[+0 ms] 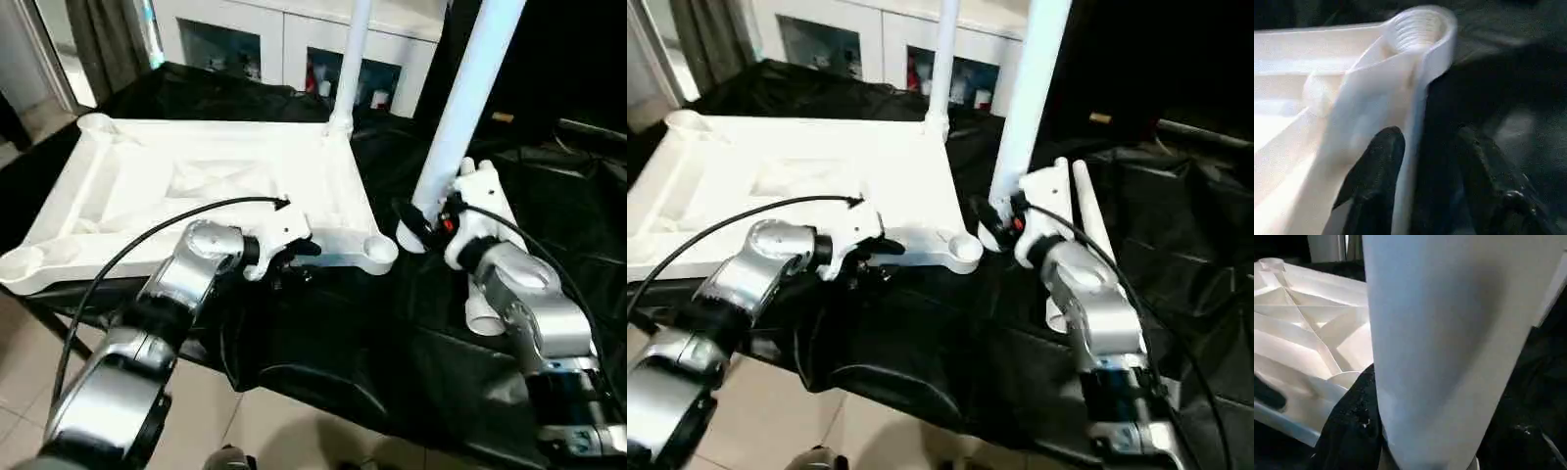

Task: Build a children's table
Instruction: Insert table leg to table base

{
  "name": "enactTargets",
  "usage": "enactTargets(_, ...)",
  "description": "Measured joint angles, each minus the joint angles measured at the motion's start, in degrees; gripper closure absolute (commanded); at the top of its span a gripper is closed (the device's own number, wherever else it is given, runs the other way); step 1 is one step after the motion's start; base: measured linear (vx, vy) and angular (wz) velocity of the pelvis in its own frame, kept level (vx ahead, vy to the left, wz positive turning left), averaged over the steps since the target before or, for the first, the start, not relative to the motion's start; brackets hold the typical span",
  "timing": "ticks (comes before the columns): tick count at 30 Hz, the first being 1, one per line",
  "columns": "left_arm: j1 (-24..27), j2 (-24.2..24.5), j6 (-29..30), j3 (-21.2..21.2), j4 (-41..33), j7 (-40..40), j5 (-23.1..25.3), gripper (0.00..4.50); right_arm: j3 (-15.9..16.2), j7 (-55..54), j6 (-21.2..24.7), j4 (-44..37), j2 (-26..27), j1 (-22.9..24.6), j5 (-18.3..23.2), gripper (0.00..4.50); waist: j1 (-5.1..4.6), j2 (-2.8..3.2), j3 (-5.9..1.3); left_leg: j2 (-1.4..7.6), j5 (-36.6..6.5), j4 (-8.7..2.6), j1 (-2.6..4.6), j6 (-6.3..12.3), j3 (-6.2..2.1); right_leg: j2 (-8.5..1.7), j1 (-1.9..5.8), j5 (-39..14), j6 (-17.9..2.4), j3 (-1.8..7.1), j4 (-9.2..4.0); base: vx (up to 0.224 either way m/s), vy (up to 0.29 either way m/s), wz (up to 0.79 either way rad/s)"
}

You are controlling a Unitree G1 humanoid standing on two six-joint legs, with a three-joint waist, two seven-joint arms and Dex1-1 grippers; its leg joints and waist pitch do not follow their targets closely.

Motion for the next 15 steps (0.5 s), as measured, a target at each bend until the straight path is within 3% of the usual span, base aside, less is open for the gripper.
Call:
enactTargets(6, -3.55, -1.01, -1.02, -0.35, 7.45, -0.16, 0.45, 3.21, -0.18, 0.06, 0.64, -0.59, -0.95, 1.44, 0.04, 2.57, -0.03, 0.32, 0.08, 0.0, 0.01, 0.0, 0.05, -0.01, -0.01, 0.0, 0.04, 0.16, -0.06, -0.02, -0.02, 0.0, 0.0, 0.0)
enactTargets(10, -4.19, -1.31, -4.11, -0.53, 10.54, 1.93, 1.32, 3.62, -0.16, 0.16, 1.35, -2.75, -1.13, 1.84, 0.03, 2.57, -0.05, 0.89, 0.09, 0.0, 0.01, 0.03, 0.03, -0.01, -0.04, 0.0, 0.07, 0.17, -0.07, -0.03, -0.07, 0.0, 0.0, 0.0)
enactTargets(12, -4.28, -1.78, -5.24, 0.43, 11.25, 3.54, 0.98, 3.62, -0.19, -0.03, 1.84, -3.24, -1.08, 1.97, 0.13, 2.57, 0.0, 1.13, 0.14, 0.0, 0.01, 0.03, 0.0, -0.01, -0.04, 0.0, 0.06, 0.17, -0.08, -0.04, -0.08, 0.0, 0.0, 0.0)
enactTargets(15, -3.61, -3.29, -5.42, 6.26, 9.69, 10.34, -2.82, 3.62, -0.63, -0.44, 3.49, -6.48, 0.24, 3.53, 1.9, 2.57, 0.06, 1.32, 0.26, 0.03, 0.01, 0.02, -0.05, 0.0, -0.06, 0.0, 0.03, 0.19, -0.1, -0.11, -0.07, 0.0, 0.0, 0.0)
